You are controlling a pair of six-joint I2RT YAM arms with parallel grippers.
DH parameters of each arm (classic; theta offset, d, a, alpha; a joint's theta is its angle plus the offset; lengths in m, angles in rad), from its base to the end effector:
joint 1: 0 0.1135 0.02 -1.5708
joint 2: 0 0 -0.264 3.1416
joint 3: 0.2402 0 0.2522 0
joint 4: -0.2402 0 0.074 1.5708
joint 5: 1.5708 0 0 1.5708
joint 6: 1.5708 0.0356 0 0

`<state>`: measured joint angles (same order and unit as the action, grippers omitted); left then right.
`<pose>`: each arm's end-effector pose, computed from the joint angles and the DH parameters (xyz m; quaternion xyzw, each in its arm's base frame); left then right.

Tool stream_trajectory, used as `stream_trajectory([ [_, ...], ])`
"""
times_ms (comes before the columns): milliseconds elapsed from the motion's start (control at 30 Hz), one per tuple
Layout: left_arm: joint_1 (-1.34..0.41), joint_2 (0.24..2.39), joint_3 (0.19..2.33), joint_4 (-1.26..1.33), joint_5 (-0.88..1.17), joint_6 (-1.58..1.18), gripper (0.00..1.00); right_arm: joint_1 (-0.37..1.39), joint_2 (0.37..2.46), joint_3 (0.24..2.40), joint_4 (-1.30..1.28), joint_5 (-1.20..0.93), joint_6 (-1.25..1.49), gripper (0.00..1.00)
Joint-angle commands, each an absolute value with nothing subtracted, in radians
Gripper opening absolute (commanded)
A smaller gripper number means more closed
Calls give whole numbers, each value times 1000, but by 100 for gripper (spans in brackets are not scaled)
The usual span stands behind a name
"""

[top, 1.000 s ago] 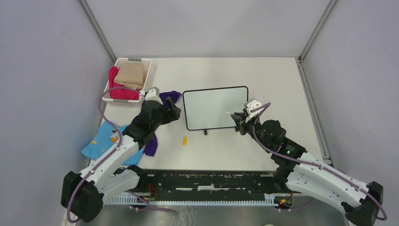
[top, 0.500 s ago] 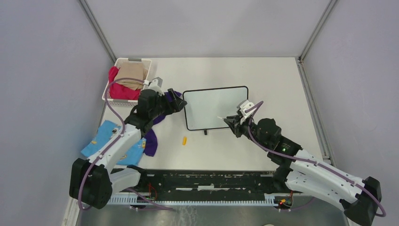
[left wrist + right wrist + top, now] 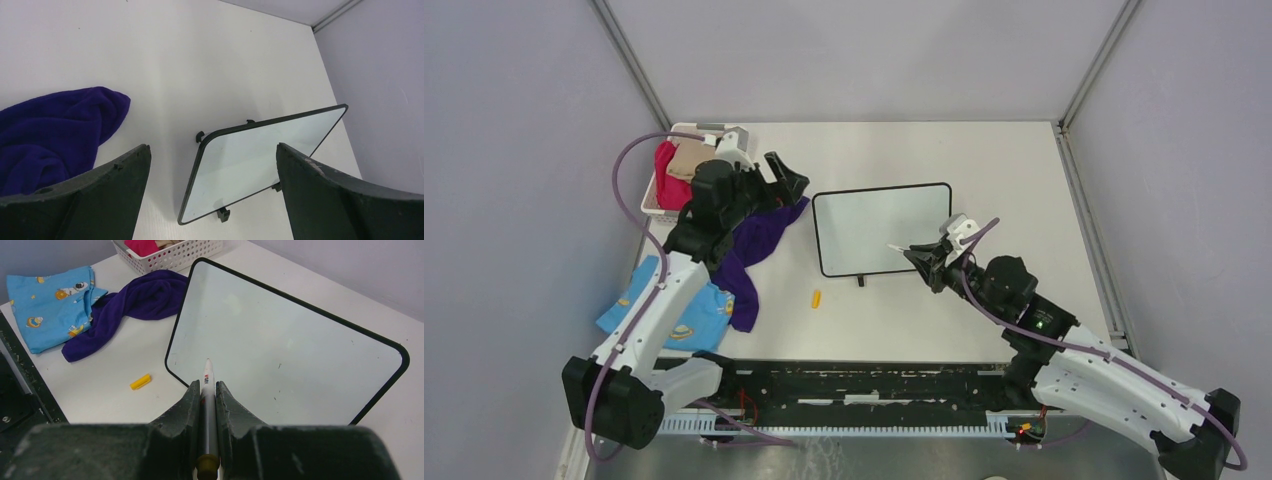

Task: Write a sentence on the whiteboard

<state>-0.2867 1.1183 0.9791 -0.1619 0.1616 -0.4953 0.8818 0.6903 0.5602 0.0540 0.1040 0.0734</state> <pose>0.2475 -0.0789 0.3440 -0.0359 0.8032 -0.2854 0.5217 0.1149 0.1337 0.3010 -0.2556 0.6874 0.2781 0.6203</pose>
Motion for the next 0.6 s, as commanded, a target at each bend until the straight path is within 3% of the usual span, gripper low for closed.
stream_trajectory([
  [0, -307, 1077, 959, -112, 94, -417, 100, 885, 667, 575, 95, 91, 61, 0],
  [133, -320, 1090, 874, -4, 140, -329, 100, 885, 666, 578, 96, 78, 63, 0],
  [233, -304, 1155, 929, -47, 54, -389, 100, 885, 661, 574, 100, 78, 65, 0],
  [367, -207, 1184, 860, 97, 394, -415, 100, 885, 657, 574, 103, 80, 70, 0],
  [567, -199, 1235, 687, 374, 552, -416, 100, 885, 687, 584, 124, 76, 89, 0],
])
